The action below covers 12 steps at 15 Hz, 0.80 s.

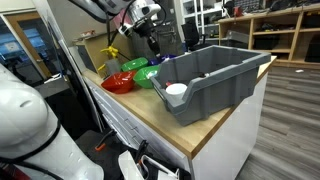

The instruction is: Move the trailer to the right, then pour out the dolls from the right green bowl into the grey trailer

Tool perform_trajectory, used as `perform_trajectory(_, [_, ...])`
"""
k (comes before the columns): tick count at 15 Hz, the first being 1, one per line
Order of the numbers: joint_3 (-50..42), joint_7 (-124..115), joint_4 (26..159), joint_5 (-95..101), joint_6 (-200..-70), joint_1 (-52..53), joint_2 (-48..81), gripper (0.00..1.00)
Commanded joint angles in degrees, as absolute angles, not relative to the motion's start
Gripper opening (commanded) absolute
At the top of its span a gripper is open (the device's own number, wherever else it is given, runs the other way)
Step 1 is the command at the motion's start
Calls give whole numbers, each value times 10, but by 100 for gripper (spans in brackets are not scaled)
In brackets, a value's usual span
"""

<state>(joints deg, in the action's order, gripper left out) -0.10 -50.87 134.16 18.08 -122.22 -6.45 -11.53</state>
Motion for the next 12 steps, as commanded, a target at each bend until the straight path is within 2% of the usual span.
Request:
perform_trajectory(1, [-9,-511,1353,194,-1209,-79,-131,0])
perform_trajectory(12, [34,-487,1313,132,-1260,-21,-111,0])
